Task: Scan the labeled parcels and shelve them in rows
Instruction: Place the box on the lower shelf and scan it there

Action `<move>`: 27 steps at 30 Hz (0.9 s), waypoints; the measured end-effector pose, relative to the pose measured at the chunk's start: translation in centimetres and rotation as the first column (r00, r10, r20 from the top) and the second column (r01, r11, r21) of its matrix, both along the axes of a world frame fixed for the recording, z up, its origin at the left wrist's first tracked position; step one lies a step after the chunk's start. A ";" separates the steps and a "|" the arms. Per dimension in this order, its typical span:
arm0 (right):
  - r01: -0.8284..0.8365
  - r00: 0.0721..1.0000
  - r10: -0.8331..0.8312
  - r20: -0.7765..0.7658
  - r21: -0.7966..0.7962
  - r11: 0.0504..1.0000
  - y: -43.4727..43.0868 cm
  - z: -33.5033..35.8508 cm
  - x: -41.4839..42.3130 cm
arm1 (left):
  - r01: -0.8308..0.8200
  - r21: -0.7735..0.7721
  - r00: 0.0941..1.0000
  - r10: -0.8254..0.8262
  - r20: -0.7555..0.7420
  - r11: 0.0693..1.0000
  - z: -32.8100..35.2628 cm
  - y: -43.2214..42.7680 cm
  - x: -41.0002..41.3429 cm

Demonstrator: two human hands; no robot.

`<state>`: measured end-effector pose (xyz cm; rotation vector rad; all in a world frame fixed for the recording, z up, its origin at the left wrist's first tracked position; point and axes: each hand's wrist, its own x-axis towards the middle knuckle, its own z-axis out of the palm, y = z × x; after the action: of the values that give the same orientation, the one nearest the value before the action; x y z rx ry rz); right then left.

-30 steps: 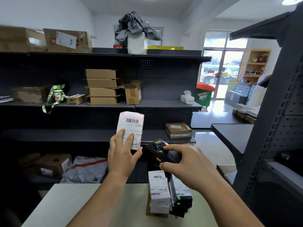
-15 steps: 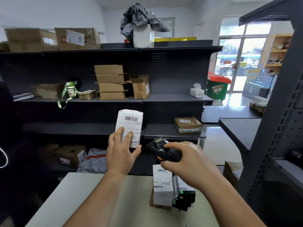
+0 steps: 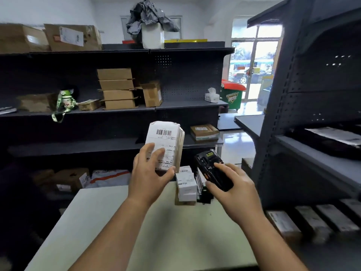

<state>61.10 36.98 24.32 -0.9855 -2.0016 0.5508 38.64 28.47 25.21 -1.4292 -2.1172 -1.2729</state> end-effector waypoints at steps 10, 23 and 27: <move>0.400 0.915 -0.399 -0.057 0.014 0.916 -11.5 0.1 20.9 | 0.476 0.067 0.879 -0.472 -0.066 0.877 0.3 -2.5 19.6; 0.751 0.654 -0.742 -0.146 0.005 0.660 -15.1 -0.2 54.1 | 0.839 0.034 0.544 -0.832 -0.106 0.544 0.1 2.9 55.4; 0.789 0.608 -0.789 -0.092 -0.044 0.613 -13.2 -2.3 60.5 | 0.867 -0.022 0.497 -0.867 -0.040 0.498 -2.5 6.0 62.7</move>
<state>121.64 23.76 22.01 -1.6629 -1.2544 0.0856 101.37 34.49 22.69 -2.6720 -1.2700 -1.4667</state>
